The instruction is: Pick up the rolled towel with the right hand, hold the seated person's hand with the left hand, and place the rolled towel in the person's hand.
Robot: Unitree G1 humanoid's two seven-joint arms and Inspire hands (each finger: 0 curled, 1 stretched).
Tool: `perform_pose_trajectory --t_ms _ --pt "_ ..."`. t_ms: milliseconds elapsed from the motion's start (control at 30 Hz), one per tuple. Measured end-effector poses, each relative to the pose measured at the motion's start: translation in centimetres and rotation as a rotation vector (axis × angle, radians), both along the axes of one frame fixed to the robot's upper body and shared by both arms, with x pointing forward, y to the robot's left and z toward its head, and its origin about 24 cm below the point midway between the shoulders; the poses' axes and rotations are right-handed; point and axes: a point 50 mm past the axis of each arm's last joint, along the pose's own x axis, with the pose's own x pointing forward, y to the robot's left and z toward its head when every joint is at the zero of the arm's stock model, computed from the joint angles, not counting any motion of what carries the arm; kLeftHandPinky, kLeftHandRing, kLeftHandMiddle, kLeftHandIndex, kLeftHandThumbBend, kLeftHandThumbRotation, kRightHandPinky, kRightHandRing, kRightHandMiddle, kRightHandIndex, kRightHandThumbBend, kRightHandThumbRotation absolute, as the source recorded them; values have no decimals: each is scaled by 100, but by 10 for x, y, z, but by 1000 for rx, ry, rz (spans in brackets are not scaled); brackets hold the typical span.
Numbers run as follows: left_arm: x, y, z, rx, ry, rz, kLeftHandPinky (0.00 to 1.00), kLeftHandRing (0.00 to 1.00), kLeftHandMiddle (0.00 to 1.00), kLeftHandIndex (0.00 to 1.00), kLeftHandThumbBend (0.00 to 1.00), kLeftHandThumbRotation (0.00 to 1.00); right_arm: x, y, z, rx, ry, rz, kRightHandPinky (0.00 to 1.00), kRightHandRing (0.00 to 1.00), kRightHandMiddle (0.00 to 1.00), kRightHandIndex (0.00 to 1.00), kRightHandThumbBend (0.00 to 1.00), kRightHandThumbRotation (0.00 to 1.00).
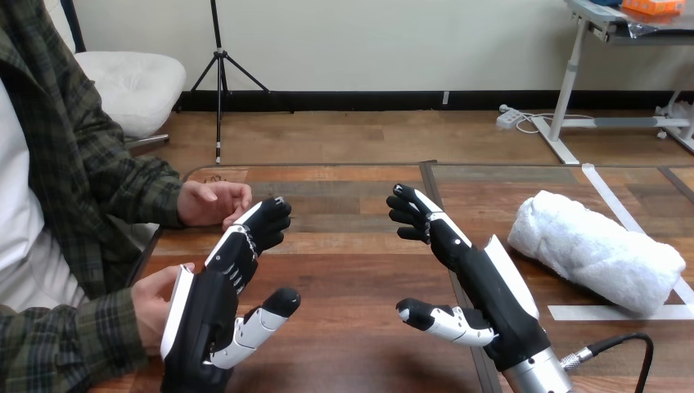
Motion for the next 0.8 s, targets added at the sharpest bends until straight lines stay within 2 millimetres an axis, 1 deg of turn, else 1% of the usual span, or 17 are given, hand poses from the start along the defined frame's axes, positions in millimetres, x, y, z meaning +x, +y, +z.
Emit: perform_pose_trajectory --t_ms 467,800 --pt "0 3 0 14 0 7 81 83 85 85 100 74 0 0 0 -1 0 1 84 89 92 94 100 74" --pt "0 5 0 13 -1 22 81 83 85 84 100 74 0 0 0 1 -2 1 84 89 92 94 100 73"
